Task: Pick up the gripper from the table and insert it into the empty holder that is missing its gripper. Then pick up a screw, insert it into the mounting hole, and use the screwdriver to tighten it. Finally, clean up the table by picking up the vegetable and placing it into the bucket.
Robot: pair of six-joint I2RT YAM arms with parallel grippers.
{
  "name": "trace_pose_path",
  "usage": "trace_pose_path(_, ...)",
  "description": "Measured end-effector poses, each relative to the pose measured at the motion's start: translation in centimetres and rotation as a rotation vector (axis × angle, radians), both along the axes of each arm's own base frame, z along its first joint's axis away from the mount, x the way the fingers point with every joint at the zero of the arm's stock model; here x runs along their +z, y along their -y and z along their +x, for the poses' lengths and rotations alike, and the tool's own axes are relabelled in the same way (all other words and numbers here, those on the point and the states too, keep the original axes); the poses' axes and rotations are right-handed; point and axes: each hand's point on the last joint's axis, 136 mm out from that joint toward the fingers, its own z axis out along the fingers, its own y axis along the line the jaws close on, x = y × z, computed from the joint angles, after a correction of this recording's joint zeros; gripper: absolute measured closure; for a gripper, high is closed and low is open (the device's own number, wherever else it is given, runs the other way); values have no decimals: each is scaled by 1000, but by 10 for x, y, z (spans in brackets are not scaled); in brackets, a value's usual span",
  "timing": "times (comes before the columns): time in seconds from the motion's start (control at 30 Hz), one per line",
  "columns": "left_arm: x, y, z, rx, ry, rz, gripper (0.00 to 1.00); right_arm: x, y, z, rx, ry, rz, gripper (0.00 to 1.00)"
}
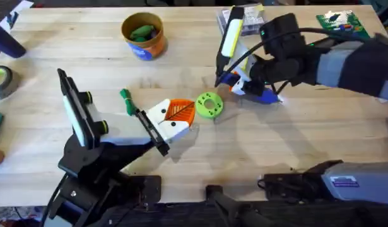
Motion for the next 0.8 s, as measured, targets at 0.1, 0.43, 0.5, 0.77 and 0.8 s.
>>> trace_pose_path(0.1, 0, 0, 0, 0, 0, 0, 984, -11, -5, -2, 20, -25, -19, 953)
trace_pose_path(0.43, 0, 0, 0, 0, 0, 0, 984, -22, -12, 13, 20, 7, -12, 834)
trace_pose_path(0.5, 0, 0, 0, 0, 0, 0, 984, -20, -13, 15, 5, 8, -3, 539)
trace_pose_path(0.77, 0, 0, 0, 0, 0, 0, 984, 3, -14, 16, -182, -44, 92, 7)
trace_pose_path(0.8, 0, 0, 0, 0, 0, 0, 984, 10, -14, 16, -204, -45, 109, 7)
